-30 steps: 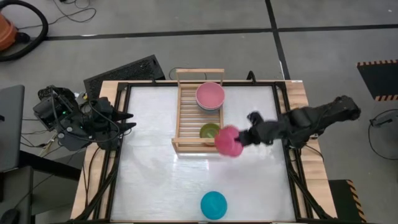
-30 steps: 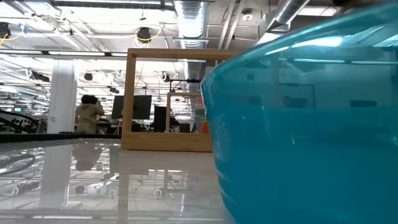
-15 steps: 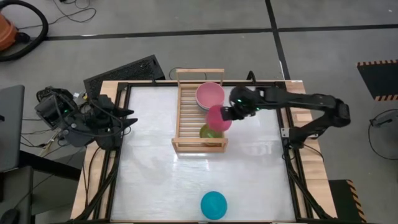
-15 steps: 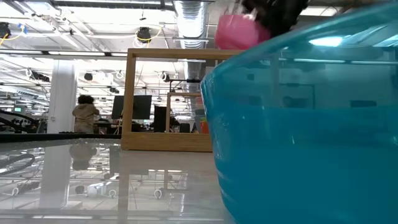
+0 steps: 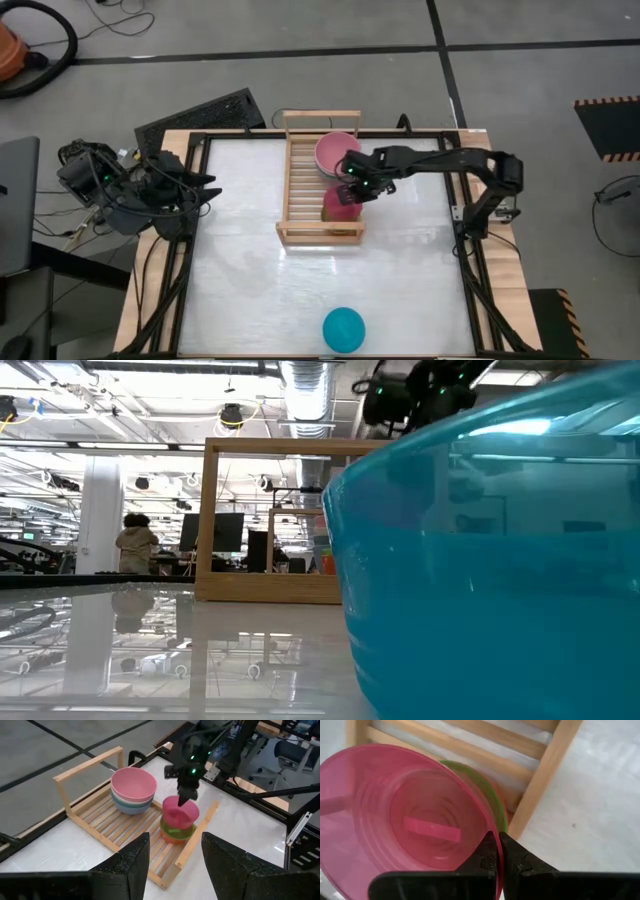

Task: Place and stack bowls onto a shelf
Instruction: Stack the pink bowl on the green bowl on the shelf

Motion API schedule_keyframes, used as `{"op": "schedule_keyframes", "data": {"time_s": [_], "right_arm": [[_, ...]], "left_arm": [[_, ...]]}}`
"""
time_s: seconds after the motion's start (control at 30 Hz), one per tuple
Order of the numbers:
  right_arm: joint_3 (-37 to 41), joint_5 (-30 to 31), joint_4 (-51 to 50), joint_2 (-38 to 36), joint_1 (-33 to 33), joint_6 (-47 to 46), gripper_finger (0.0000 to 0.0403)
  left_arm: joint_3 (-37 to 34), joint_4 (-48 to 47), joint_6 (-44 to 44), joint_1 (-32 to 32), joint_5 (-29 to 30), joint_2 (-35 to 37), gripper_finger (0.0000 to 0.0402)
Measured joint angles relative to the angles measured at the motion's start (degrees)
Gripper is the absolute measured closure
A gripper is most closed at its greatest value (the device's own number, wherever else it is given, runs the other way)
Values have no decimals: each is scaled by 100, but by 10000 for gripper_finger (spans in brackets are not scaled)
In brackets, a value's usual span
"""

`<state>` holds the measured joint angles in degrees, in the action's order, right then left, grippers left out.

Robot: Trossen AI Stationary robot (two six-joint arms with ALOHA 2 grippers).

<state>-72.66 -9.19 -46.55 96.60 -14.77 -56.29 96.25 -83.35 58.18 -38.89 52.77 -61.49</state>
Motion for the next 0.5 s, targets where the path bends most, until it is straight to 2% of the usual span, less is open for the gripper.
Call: {"op": "schedule_keyframes", "data": {"time_s": [0.3,0.5], "right_arm": [[-2,2,275,580,90,-56,380],[-2,136,243,583,125,-63,380]], "left_arm": [[0,-42,-3,0,2,0,237],[0,-64,-3,0,-45,0,237]]}}
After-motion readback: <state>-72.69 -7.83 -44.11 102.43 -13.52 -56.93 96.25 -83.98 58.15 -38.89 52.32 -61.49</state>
